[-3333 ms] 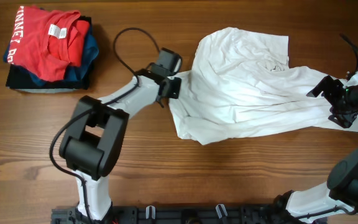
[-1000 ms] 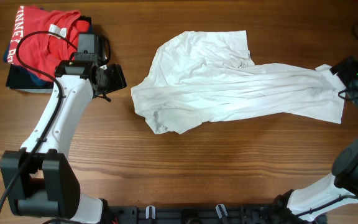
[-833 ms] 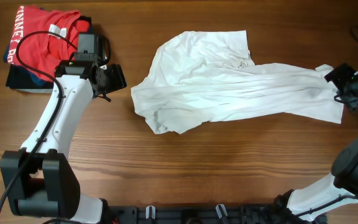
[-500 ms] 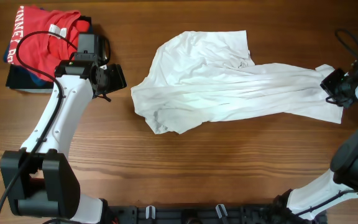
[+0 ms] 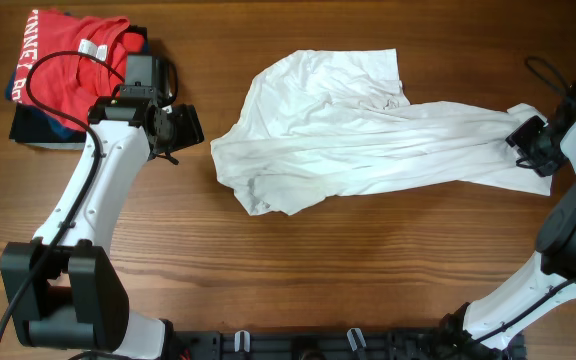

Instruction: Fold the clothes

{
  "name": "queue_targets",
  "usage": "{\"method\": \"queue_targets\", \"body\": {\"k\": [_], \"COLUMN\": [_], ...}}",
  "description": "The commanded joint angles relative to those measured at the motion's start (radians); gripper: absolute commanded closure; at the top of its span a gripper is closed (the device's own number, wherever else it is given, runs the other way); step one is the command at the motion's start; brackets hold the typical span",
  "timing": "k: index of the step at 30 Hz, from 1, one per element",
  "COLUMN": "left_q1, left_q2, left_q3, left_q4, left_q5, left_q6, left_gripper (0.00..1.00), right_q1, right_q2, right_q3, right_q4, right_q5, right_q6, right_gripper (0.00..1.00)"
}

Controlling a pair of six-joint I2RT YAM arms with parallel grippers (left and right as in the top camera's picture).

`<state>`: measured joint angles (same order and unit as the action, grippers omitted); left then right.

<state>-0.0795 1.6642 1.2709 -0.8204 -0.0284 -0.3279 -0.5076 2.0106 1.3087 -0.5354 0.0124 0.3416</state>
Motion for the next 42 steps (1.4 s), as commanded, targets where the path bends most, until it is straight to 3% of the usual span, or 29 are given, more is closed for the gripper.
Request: {"method": "queue_targets", "body": {"k": [1, 13, 15, 18, 25, 28, 30, 32, 38, 40, 42], "left_q1": [-0.003, -0.003, -0.003, -0.003, -0.003, -0.003, -0.003, -0.003, -0.003, -0.003, -0.003], "left_q2": [-0.002, -0.002, -0.002, -0.002, -0.002, -0.002, -0.002, -0.002, -0.002, -0.002, -0.002], "left_q3": [-0.001, -0.001, -0.001, -0.001, -0.001, -0.001, -0.001, -0.001, -0.001, -0.001, -0.001], "left_q4": [-0.004, 0.005, 0.008, 0.008, 0.008, 0.008, 0.008, 0.008, 0.008, 0.008, 0.008], "left_q5": [0.005, 0.005, 0.005, 0.005, 0.005, 0.005, 0.005, 0.005, 0.005, 0.005, 0.005], "left_q6": [0.006, 0.006, 0.006, 0.006, 0.006, 0.006, 0.006, 0.006, 0.006, 0.006, 0.006], "left_gripper": [0.27, 0.25, 0.25, 0.25, 0.25, 0.25, 0.25, 0.25, 0.25, 0.25, 0.25], "right_q1": [-0.007, -0.007, -0.007, -0.007, -0.007, -0.007, -0.007, -0.007, -0.007, -0.007, -0.007], "right_q2": [0.017, 0.016, 0.016, 0.019, 0.037, 0.037, 0.037, 0.039, 0.085, 0.096, 0.097], "right_q3": [0.003, 0.040, 0.040, 0.031, 0.013, 0.013, 0.013, 0.013, 0.011, 0.011, 0.011], "right_q4": [0.013, 0.003, 0.005, 0.022, 0.045, 0.026, 0.016, 0.012, 0.005, -0.002, -0.005], "right_q5": [0.021, 0.006, 0.006, 0.008, 0.008, 0.012, 0.018, 0.018, 0.018, 0.018, 0.018], "right_q6": [-0.028, -0.053, -0.053, -0.053, -0.053, -0.052, -0.051, -0.050, -0.036, -0.023, -0.009], "right_gripper": [0.42, 0.44, 0.49, 0.65, 0.75, 0.75, 0.59, 0.52, 0.53, 0.60, 0.80]}}
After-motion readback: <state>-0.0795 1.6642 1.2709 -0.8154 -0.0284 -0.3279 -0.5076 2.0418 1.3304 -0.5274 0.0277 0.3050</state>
